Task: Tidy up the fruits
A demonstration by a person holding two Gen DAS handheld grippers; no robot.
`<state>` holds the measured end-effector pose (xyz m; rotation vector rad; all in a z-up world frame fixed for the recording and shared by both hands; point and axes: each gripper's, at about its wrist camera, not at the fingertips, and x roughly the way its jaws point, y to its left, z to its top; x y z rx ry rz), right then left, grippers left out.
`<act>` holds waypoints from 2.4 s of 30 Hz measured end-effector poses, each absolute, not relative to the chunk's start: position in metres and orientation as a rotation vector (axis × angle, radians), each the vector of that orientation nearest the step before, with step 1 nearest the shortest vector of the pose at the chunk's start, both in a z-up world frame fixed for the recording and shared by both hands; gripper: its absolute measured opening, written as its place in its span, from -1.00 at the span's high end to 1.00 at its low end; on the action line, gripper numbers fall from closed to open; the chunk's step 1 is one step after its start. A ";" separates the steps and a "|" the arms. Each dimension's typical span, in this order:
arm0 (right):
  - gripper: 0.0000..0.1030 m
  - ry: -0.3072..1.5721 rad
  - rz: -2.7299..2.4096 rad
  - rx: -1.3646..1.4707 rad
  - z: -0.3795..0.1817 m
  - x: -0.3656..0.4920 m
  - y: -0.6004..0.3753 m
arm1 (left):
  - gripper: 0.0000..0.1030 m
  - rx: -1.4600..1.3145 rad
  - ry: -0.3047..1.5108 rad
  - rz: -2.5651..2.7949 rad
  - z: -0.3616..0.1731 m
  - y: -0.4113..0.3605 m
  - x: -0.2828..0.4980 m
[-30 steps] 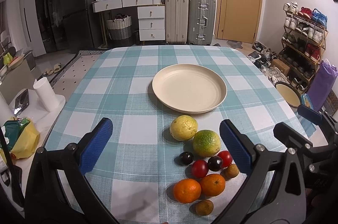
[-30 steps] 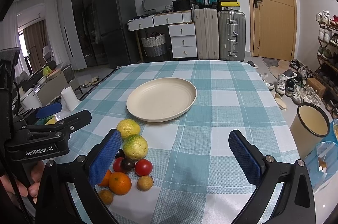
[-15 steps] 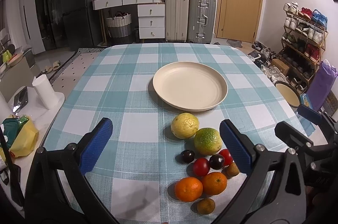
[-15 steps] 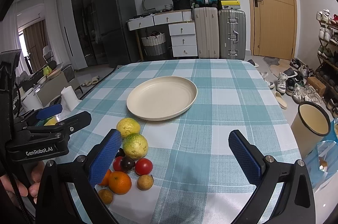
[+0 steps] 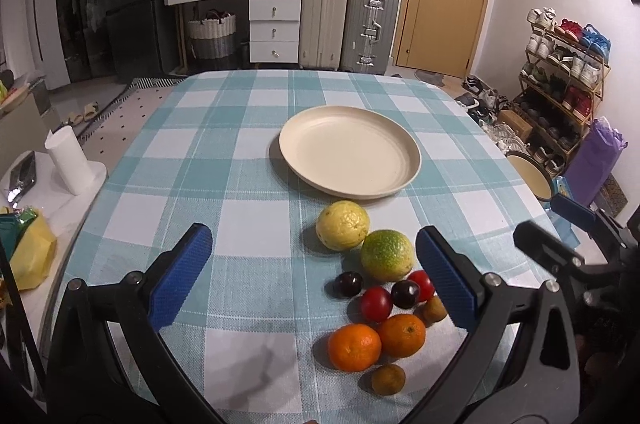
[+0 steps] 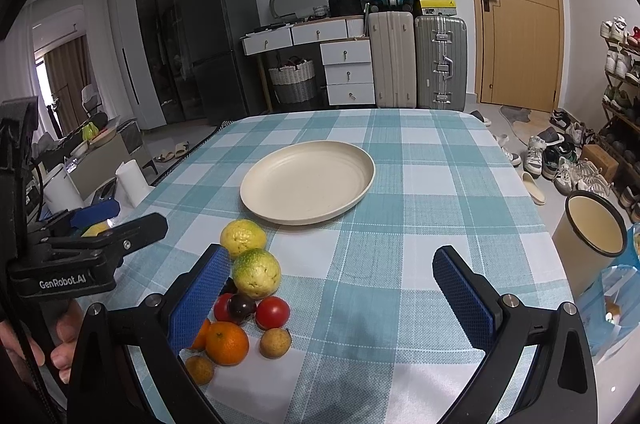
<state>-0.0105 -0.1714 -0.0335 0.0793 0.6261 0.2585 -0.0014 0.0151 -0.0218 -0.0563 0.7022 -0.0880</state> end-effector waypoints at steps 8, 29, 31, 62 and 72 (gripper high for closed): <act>-1.00 0.637 0.261 0.078 -0.043 -0.009 -0.167 | -0.97 -0.084 0.750 -0.125 -0.039 0.028 -0.004; -1.00 0.666 0.265 0.074 -0.045 -0.004 -0.166 | -0.58 -0.141 0.903 -0.253 -0.097 0.036 -0.008; -1.00 0.668 0.263 0.070 -0.046 -0.004 -0.166 | -0.53 -0.161 0.919 -0.265 -0.101 0.038 -0.007; -1.00 0.682 0.262 0.082 -0.049 -0.002 -0.167 | 0.41 -0.278 0.970 -0.452 -0.111 0.025 -0.006; -1.00 0.688 0.276 0.086 -0.052 -0.002 -0.166 | 0.42 -0.290 0.967 -0.437 -0.108 0.036 -0.004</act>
